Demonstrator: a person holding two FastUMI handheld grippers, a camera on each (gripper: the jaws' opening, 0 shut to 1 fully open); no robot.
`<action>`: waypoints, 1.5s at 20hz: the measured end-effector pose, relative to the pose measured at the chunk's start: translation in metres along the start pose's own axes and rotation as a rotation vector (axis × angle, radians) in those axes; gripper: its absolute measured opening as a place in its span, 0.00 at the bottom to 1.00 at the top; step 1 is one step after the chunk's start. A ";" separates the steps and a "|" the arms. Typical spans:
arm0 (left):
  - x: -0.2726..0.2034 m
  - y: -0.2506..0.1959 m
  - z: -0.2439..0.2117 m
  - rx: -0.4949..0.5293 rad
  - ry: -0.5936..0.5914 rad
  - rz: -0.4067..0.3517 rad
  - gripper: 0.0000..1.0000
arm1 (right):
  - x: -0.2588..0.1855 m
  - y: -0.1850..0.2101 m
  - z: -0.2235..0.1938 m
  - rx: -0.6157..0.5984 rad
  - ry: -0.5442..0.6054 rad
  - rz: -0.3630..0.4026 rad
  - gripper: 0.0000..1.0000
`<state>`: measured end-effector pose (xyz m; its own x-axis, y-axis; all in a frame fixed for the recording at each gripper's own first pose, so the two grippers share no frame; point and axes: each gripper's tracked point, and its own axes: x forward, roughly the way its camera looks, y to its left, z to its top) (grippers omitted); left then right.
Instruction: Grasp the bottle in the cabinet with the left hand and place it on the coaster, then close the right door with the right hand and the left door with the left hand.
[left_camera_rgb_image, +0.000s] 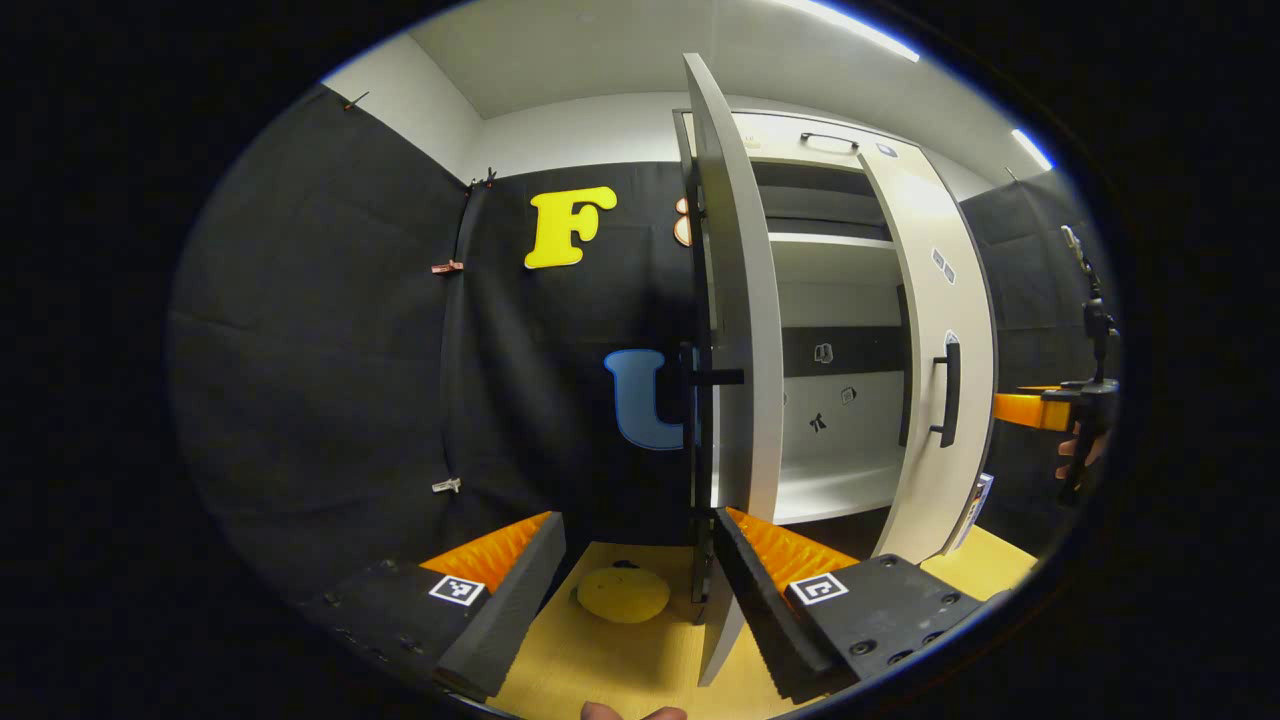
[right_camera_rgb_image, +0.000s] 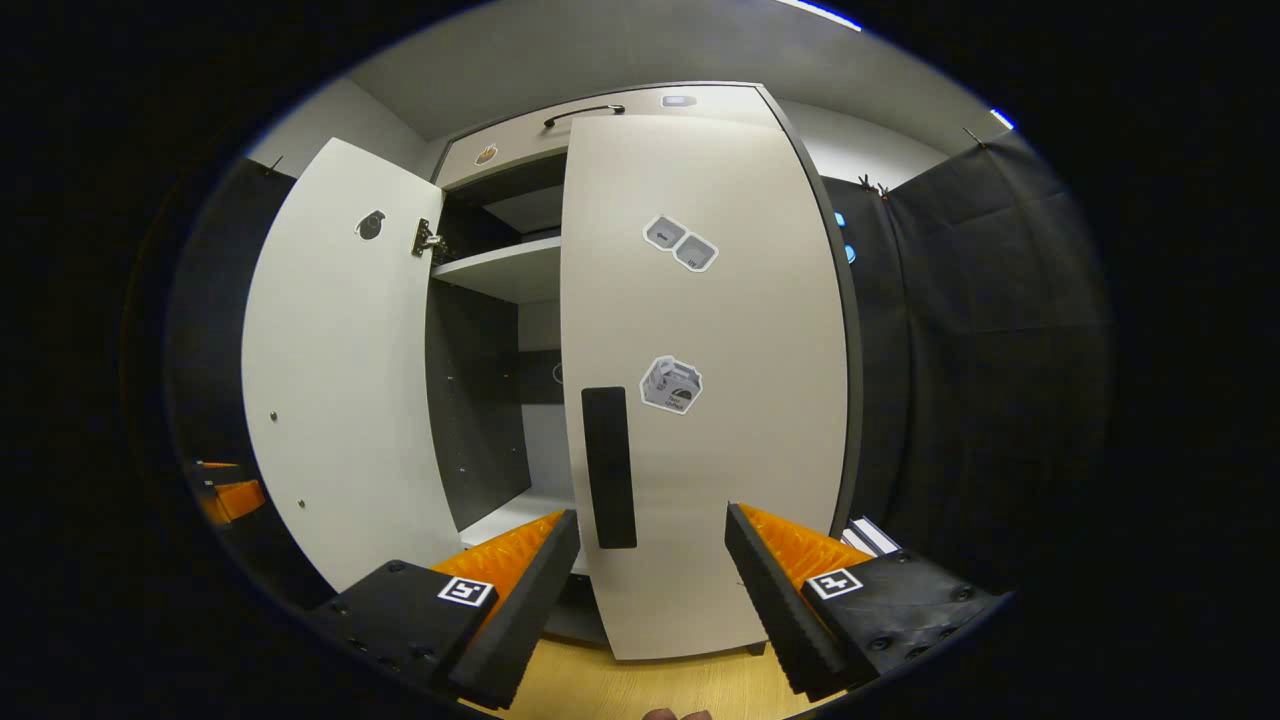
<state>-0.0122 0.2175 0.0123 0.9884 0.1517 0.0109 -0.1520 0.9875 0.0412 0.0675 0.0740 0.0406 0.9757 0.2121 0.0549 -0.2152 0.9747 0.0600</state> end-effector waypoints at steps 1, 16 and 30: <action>0.005 -0.004 -0.001 -0.005 -0.001 -0.014 0.95 | -0.006 -0.002 0.000 -0.003 0.002 -0.002 0.98; 0.011 -0.086 0.003 -0.039 0.010 -0.067 0.94 | -0.014 -0.036 -0.003 -0.018 0.028 0.037 0.98; 0.046 -0.200 0.000 -0.047 0.018 -0.206 0.94 | -0.020 -0.086 0.002 -0.038 0.035 0.020 0.98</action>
<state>0.0637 0.0273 0.0041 0.9985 -0.0533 -0.0109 0.0532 0.9986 -0.0060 0.0661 -0.0147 0.0365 0.9721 0.2335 0.0210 -0.2339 0.9720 0.0213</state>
